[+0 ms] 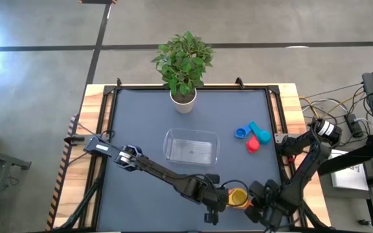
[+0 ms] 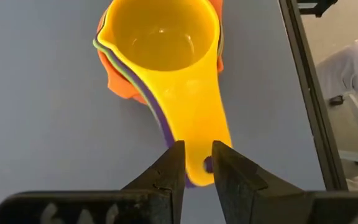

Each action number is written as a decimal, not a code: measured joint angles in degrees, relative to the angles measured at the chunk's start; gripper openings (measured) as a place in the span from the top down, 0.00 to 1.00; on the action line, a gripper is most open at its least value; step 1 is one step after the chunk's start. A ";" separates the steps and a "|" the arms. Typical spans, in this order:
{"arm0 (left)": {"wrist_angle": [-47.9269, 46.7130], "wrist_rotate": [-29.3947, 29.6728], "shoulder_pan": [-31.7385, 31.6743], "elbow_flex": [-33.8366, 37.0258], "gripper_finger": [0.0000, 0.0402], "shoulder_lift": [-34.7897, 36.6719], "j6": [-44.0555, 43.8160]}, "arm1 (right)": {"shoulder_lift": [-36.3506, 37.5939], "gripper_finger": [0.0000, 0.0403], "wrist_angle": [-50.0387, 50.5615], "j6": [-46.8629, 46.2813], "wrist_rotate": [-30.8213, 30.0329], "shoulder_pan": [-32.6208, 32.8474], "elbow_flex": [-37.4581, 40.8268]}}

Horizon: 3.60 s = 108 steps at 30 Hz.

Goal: Nest measuring cups in basket
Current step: Stack the stacked measuring cups on top of the orange measuring, then stack the light blue measuring cup on top of the yellow measuring cup

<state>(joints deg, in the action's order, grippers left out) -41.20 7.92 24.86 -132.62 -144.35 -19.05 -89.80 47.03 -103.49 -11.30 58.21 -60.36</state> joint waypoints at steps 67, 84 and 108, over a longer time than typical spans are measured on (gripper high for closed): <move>-1.86 6.36 1.49 -0.74 0.85 -0.74 -6.95 | -11.52 0.91 2.45 4.29 2.02 -1.82 -14.27; -0.34 7.40 1.46 -0.74 0.85 -0.74 -5.11 | -11.26 0.91 -2.29 20.03 0.47 -9.85 -14.27; -5.58 25.57 6.94 -1.10 0.85 8.14 8.54 | 13.64 0.98 22.81 30.21 -17.21 -15.55 -9.69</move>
<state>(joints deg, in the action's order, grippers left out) -46.78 33.49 31.80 -133.72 -136.22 -10.51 -76.16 69.85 -73.29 -28.51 42.66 -70.05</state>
